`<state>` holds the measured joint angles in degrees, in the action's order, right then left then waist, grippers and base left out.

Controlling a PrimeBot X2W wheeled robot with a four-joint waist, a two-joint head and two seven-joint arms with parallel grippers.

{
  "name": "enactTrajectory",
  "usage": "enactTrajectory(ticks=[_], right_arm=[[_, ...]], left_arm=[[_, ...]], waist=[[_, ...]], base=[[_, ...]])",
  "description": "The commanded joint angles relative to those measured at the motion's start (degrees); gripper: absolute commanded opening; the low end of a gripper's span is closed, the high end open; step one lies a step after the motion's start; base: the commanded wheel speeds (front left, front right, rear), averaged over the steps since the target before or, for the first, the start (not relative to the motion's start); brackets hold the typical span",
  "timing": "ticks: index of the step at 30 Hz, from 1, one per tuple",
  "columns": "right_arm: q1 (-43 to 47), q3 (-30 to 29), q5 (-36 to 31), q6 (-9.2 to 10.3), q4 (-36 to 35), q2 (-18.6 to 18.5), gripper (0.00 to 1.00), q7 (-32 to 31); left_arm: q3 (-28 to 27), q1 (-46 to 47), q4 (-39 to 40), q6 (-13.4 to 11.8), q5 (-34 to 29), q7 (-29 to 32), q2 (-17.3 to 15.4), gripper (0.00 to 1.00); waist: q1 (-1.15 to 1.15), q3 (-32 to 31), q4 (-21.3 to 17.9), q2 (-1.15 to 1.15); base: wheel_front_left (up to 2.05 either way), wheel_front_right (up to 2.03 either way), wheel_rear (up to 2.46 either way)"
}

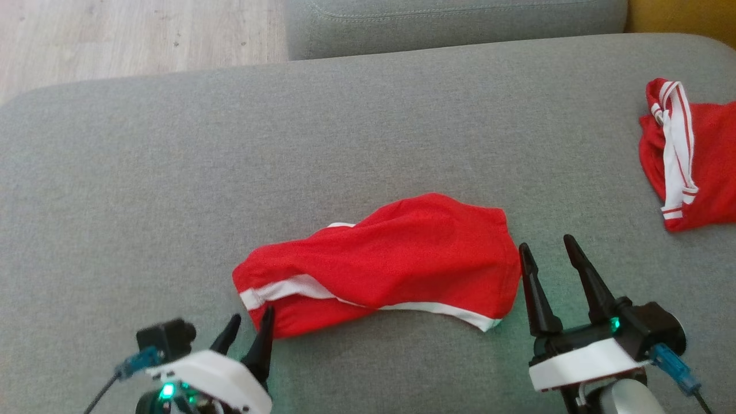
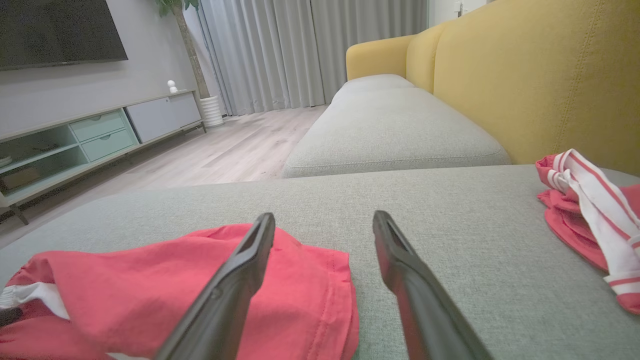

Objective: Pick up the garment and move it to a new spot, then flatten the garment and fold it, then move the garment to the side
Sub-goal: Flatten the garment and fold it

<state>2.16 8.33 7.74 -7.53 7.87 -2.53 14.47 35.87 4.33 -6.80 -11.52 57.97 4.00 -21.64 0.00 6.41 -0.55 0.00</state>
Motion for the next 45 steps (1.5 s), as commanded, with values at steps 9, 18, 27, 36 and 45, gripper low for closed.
enactTrajectory(ticks=[9, 18, 27, 36, 45], right_arm=[[-0.54, 0.40, -0.17, 0.04, -1.78, -0.34, 1.00, 0.52], [-0.68, 0.19, -0.30, 0.04, -2.13, -0.34, 1.00, 0.52], [-1.89, 0.69, -0.26, 0.04, -2.37, -0.34, 1.00, 0.52], [-4.79, 1.99, 0.74, 0.04, -2.80, -0.34, 1.00, 0.52], [-5.76, 1.94, 1.76, 0.04, -2.62, -0.34, 1.00, 0.52]], left_arm=[[-3.83, -2.42, 3.87, -0.12, 0.32, -2.78, -3.00, 1.00], [-2.84, -3.88, 14.28, -2.33, -3.16, -2.42, -6.59, 1.00], [10.42, 7.30, 17.58, 2.12, -10.04, 6.01, 0.43, 1.00], [19.22, 20.97, -0.67, 8.34, -15.75, 8.80, 12.49, 1.00], [22.17, 24.53, -11.49, 12.12, -16.04, 9.07, 16.08, 1.00]], waist=[[0.00, -0.58, -0.11, 0.00], [0.00, -0.05, -2.05, 0.00], [0.00, 1.93, -4.44, 0.00], [0.00, 6.03, -8.44, 0.00], [0.00, 7.52, -12.61, 0.00]], base=[[0.00, 0.00, 0.00], [0.00, 0.00, 0.00], [0.00, 0.00, 0.00], [0.00, 0.00, 0.00], [0.00, 0.00, 0.00]])
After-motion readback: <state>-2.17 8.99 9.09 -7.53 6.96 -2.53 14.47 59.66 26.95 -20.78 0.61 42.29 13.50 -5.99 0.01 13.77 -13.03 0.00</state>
